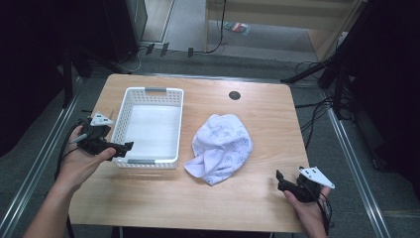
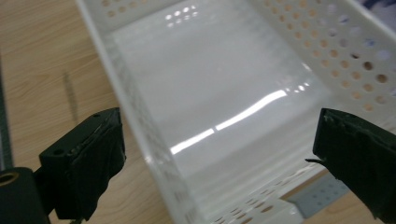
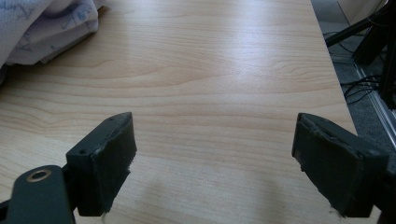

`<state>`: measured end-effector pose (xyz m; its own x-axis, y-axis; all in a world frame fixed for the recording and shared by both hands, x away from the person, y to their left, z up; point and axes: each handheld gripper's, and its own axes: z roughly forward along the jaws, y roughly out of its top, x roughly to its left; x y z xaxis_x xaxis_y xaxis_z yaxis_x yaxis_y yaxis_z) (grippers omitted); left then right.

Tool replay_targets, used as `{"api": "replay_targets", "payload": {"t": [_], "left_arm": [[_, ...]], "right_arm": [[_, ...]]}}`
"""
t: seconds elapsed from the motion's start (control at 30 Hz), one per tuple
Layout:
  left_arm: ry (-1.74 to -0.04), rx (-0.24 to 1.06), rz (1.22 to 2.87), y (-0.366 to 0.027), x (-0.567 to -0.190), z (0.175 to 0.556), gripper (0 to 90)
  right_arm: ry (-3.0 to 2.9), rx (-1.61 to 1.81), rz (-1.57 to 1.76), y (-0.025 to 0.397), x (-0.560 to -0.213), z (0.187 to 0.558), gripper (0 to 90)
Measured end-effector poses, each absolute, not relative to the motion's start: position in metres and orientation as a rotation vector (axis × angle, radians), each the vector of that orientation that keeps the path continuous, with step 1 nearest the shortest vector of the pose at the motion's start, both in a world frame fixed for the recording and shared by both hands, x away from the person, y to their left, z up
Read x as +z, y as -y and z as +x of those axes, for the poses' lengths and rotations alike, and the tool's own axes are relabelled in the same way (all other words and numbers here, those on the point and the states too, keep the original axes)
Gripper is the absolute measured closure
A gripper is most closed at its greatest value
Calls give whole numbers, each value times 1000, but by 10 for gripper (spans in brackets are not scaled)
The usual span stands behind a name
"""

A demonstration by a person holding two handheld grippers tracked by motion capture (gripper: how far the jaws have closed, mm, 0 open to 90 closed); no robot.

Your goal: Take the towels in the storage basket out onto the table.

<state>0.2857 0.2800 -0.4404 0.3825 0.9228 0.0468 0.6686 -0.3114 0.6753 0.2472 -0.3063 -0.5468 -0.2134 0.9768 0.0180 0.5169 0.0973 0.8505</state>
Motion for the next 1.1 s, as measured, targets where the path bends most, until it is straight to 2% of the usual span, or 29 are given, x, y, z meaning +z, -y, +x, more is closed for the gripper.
{"api": "replay_targets", "payload": {"t": [0.3, 0.7, 1.1], "left_arm": [[-1388, 571, 2018, -299, -459, 266, 5], [-1381, 534, 1842, -339, -493, 232, 0], [-1423, 542, 1787, -361, -527, 217, 0]], "right_arm": [[-1798, 1017, 1464, 306, -547, 247, 136], [-1796, 1014, 1466, 306, -547, 247, 136], [-1791, 1000, 1470, 306, -547, 248, 138]]}}
